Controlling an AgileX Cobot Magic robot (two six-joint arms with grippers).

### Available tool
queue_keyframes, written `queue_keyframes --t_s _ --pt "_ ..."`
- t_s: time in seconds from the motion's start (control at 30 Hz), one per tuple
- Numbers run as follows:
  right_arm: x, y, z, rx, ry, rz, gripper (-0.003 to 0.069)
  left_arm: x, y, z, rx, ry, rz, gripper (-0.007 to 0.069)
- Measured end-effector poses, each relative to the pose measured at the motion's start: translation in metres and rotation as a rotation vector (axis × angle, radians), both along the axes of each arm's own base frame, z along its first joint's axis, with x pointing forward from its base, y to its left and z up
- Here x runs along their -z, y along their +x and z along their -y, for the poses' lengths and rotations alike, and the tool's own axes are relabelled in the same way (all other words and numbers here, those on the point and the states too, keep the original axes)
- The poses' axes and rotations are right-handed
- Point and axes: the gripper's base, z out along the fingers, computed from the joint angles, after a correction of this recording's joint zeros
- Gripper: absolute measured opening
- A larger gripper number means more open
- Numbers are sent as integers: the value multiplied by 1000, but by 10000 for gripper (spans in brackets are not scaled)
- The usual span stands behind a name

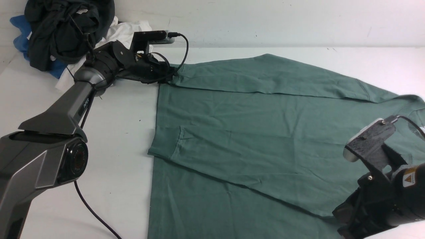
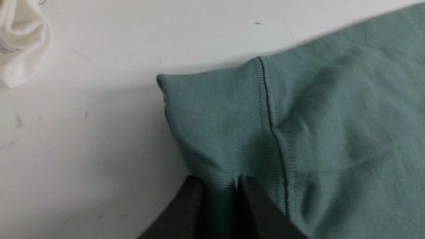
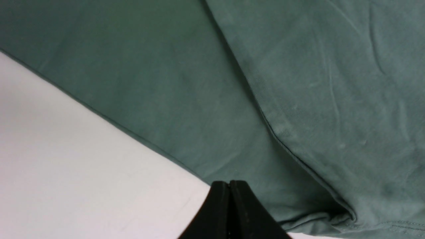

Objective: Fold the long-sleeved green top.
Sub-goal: Use the left arm to clamp the cuff farthest from it

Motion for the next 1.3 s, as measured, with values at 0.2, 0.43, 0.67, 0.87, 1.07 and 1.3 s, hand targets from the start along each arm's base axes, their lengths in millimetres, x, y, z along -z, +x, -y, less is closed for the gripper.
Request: queue_keyframes --t_s 0.2,0.43,0.67,0.87,1.07,1.3 --pt "0 0 0 0 0 -1 -10 -23 -1 4 46 16 38 46" --pt "0 1 0 2 2 8 -10 -90 -18 7 136 57 56 46" --pt "-1 3 0 6 4 39 -10 -61 -17 2 104 104 -63 71" --pt "0 1 0 0 -2 14 -10 -32 -13 -10 54 105 -125 301" --pt "0 1 0 -1 -4 8 -10 -41 0 -26 -37 69 10 476" --pt "-1 3 0 7 5 41 -10 -22 2 -26 -40 13 -11 329"
